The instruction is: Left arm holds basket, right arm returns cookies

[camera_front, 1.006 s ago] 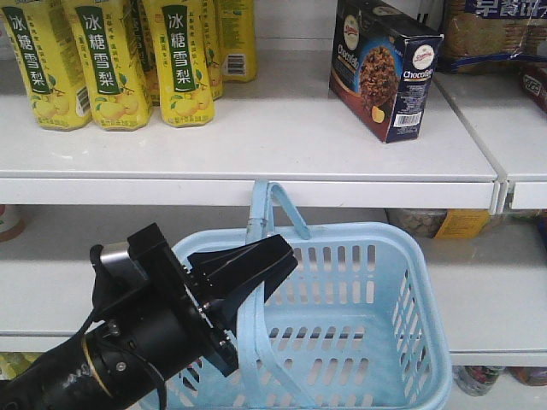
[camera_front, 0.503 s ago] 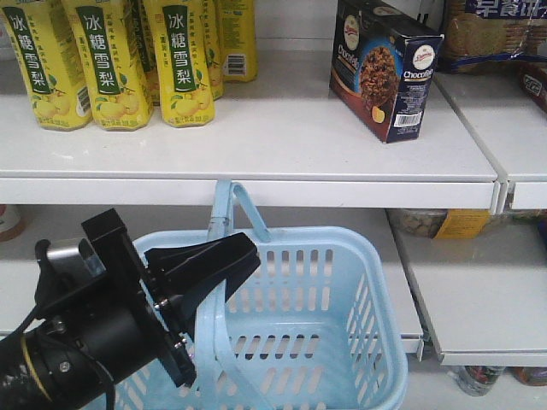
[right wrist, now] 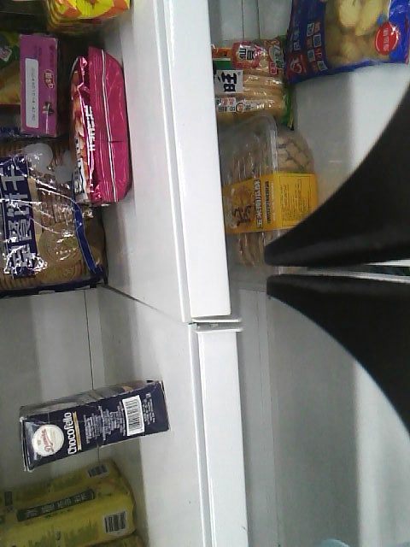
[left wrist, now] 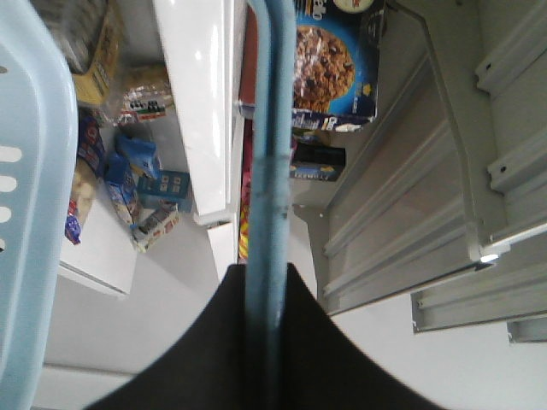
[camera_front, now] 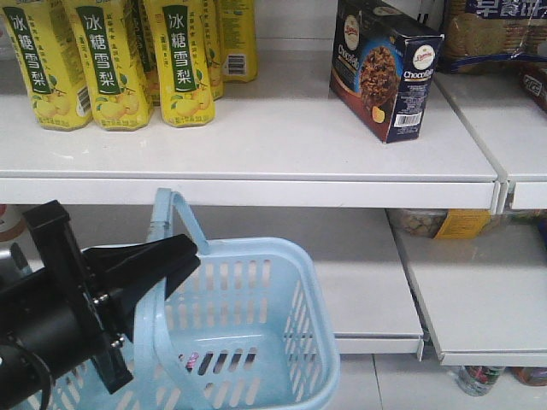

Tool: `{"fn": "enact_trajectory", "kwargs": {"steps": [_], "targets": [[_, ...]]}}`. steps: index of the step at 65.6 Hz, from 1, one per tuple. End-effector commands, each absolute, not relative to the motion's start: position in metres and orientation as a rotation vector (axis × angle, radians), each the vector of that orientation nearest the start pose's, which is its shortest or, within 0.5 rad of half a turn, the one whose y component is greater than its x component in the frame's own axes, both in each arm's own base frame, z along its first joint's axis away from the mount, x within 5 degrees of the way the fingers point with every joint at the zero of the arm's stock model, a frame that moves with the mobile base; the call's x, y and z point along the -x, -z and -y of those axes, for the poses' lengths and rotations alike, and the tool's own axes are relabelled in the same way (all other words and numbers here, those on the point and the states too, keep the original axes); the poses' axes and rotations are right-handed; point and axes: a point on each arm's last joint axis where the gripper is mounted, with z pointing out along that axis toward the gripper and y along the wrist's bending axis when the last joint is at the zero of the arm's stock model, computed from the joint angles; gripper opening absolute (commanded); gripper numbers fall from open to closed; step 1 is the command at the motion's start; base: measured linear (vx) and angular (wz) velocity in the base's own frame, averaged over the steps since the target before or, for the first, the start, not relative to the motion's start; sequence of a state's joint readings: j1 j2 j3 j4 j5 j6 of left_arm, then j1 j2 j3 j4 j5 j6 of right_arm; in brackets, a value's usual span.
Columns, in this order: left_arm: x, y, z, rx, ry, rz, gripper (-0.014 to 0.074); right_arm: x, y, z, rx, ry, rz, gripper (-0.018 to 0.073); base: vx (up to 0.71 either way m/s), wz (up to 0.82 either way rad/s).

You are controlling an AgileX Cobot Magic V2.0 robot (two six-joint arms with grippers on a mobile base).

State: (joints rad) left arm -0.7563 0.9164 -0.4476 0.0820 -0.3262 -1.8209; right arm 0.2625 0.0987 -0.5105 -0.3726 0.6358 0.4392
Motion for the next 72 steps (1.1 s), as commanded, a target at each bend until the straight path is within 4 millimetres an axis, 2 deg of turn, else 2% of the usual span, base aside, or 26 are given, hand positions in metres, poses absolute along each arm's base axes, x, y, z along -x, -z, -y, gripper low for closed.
{"fn": "enact_trajectory", "kwargs": {"steps": [1,26,42,56,72], "targets": [[-0.136,-0.316,0.123,0.893,1.89,-1.666,0.0,-0.025,-0.332,0.013,-0.031,-0.112,-1.596,-0.0006,0.0,0.0],[-0.129,-0.315,0.072,1.14,1.599,-1.628,0.0,-0.025,-0.332,0.013,-0.031,-0.112,-1.596,-0.0006,0.0,0.0],[-0.119,-0.311,0.037,1.319,1.392,-1.532,0.0,-0.025,-0.332,0.013,-0.031,-0.112,-1.596,-0.0006,0.0,0.0],[-0.107,-0.31,0.012,1.339,1.159,-1.468,0.0,-0.025,-0.332,0.013,-0.031,-0.112,-1.596,-0.0006,0.0,0.0],[-0.095,-0.311,-0.006,1.322,0.961,-1.391,0.0,-0.025,-0.332,0.013,-0.031,-0.112,-1.596,-0.0006,0.0,0.0]]}}
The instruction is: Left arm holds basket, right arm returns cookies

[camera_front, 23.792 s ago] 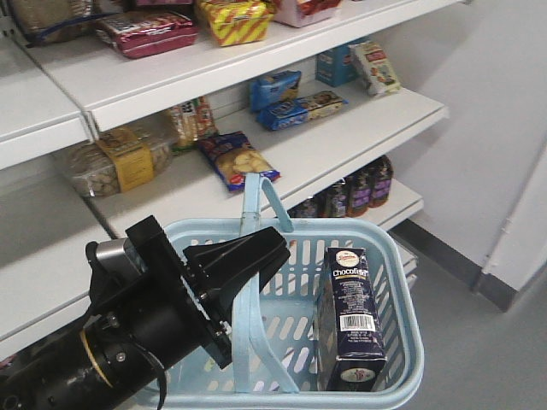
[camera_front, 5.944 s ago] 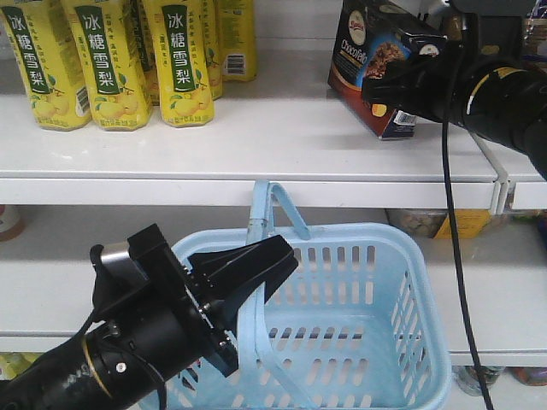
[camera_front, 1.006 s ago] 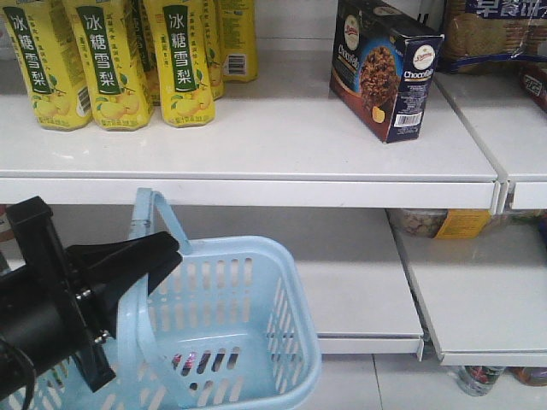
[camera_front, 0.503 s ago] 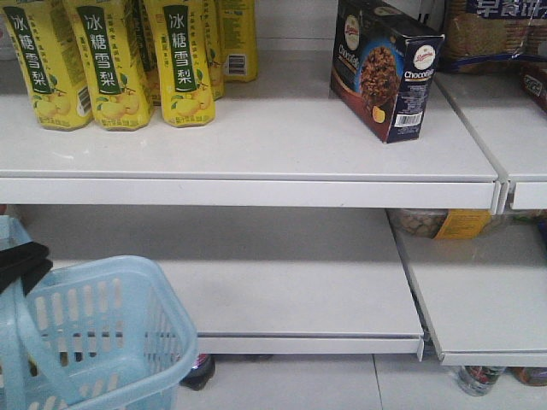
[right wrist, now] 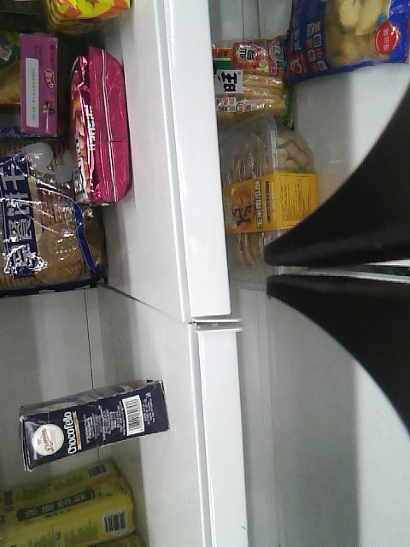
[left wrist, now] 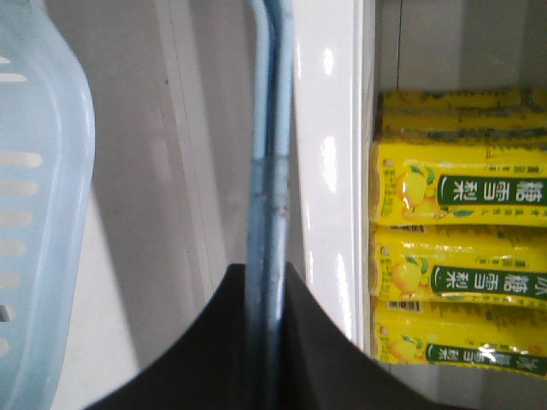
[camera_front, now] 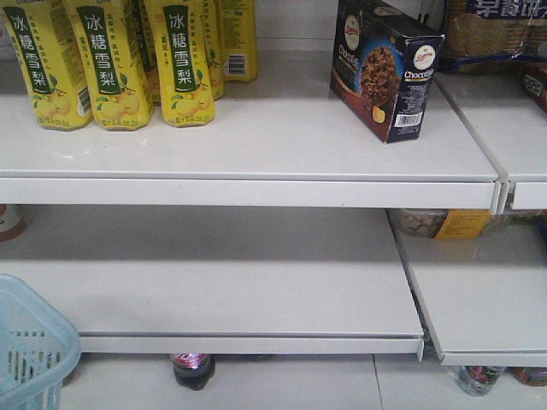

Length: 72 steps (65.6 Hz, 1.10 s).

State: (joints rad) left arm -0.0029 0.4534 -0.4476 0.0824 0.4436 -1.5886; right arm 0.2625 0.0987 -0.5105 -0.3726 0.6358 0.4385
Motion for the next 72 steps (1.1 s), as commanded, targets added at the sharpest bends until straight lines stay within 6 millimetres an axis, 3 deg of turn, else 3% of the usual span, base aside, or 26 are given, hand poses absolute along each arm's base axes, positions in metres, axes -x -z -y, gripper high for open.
{"fn": "enact_trajectory", "kwargs": {"steps": [1,28,57,72], "targets": [[-0.094,-0.312,-0.008,1.32,0.949,-1.383,0.0,-0.025,-0.332,0.013,-0.031,-0.112,-1.596,-0.0006,0.0,0.0],[-0.087,-0.316,-0.016,1.076,0.663,-1.451,0.0,-0.025,-0.332,0.013,-0.029,-0.11,-1.596,-0.0006,0.0,0.0],[-0.089,-0.326,-0.015,0.814,0.518,-1.459,0.0,-0.025,-0.332,0.013,-0.029,-0.11,-1.596,-0.0006,0.0,0.0],[-0.089,-0.324,-0.015,0.611,0.31,-1.557,0.0,-0.025,-0.332,0.013,-0.028,-0.109,-1.596,-0.0006,0.0,0.0]]}}
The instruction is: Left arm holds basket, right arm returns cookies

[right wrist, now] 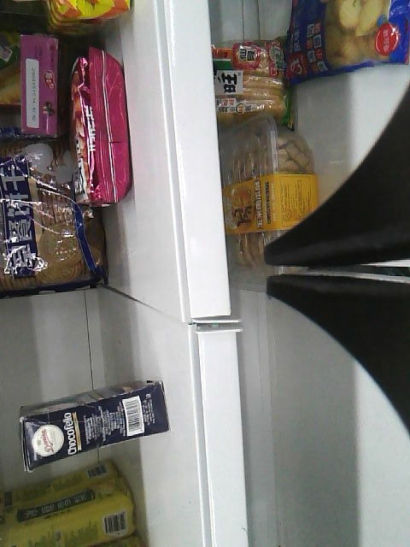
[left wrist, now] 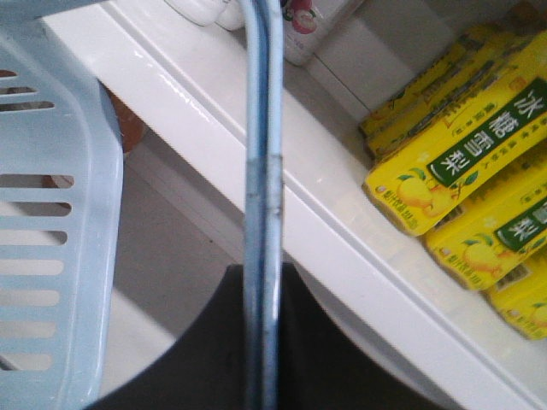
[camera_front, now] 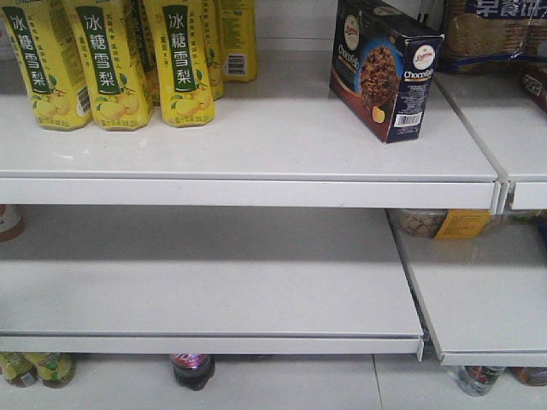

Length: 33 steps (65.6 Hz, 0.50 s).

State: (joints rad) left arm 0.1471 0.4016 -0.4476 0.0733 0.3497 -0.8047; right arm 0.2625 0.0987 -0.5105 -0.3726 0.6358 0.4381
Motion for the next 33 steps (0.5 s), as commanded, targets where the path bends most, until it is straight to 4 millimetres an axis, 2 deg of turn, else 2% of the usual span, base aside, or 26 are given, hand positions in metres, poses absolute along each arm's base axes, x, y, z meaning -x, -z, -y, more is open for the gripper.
{"fn": "enact_trajectory", "kwargs": {"steps": [1,13,33], "targets": [[-0.089,-0.323,-0.015,0.593,0.293,-1.563,0.0,-0.025,-0.332,0.013,-0.028,-0.109,-1.596,-0.0006,0.0,0.0],[-0.082,-0.309,-0.013,0.371,0.114,-1.592,0.0,-0.025,-0.332,0.013,-0.028,-0.109,-1.596,-0.0006,0.0,0.0],[-0.059,-0.256,-0.008,0.279,0.069,-1.544,0.0,-0.025,-0.332,0.013,-0.028,-0.109,-1.596,-0.0006,0.0,0.0]]}}
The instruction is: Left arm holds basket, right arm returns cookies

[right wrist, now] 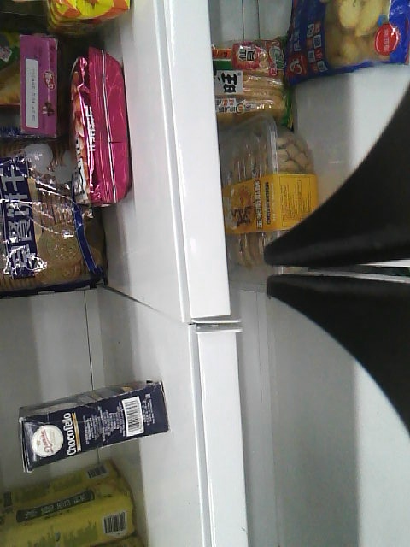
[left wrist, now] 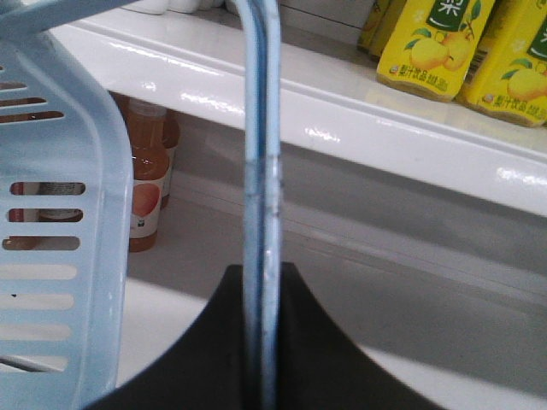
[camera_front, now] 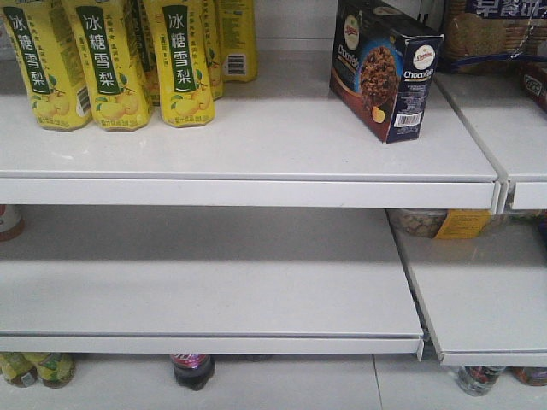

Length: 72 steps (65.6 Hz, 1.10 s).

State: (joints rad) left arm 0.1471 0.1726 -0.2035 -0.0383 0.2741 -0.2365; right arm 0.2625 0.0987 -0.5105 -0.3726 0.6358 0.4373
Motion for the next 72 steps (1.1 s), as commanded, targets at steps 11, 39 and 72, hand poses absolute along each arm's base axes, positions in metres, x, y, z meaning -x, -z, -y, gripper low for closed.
{"fn": "enact_trajectory", "kwargs": {"steps": [11,39,72], "targets": [[-0.053,-0.221,-0.006,0.273,0.091,-1.547,0.0,-0.025,-0.332,0.013,-0.028,-0.109,-1.596,-0.0006,0.0,0.0],[-0.054,-0.198,-0.003,0.124,0.009,-1.621,0.0,-0.026,-0.332,0.013,-0.028,-0.108,-1.597,-0.0006,0.0,0.0],[-0.054,-0.195,-0.003,0.124,0.01,-1.655,0.0,-0.026,-0.332,0.013,-0.028,-0.108,-1.597,-0.0006,0.0,0.0]]}}
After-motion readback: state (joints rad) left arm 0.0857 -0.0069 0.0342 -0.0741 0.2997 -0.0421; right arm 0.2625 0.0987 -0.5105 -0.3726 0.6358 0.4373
